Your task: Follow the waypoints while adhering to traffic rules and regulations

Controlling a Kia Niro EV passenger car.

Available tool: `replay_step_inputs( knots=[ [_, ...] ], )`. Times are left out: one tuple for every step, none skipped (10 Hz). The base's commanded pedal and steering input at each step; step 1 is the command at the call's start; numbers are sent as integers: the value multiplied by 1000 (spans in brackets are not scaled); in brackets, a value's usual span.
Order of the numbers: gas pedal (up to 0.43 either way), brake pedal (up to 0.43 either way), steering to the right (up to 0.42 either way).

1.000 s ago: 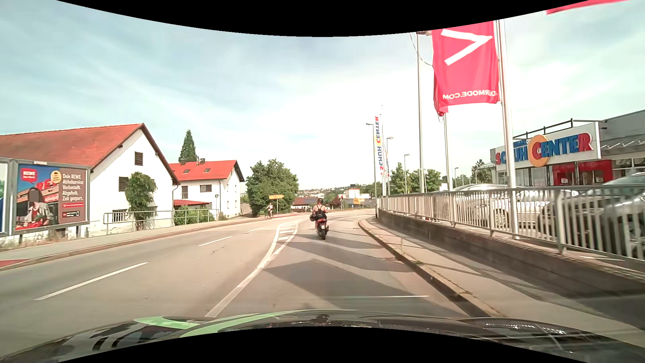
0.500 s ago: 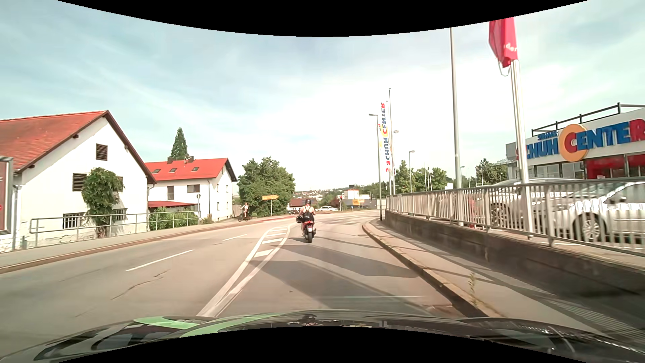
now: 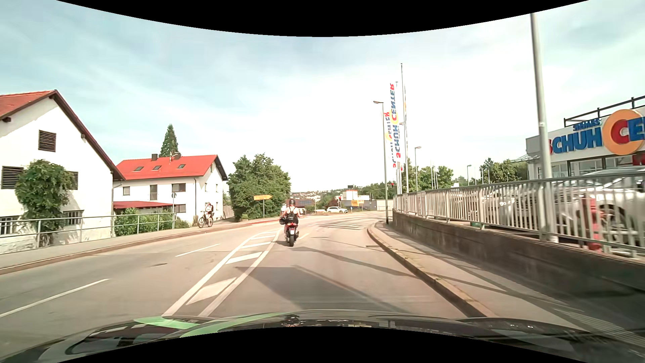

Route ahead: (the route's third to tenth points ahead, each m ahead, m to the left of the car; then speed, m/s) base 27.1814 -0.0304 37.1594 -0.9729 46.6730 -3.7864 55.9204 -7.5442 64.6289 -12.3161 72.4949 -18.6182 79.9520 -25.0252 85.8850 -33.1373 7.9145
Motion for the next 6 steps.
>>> replay_step_inputs(
  knots=[
    [110, 0, 8],
    [130, 0, 8],
    [157, 0, 10],
    [177, 0, 13],
    [197, 0, 19],
    [209, 0, 26]
  ],
)
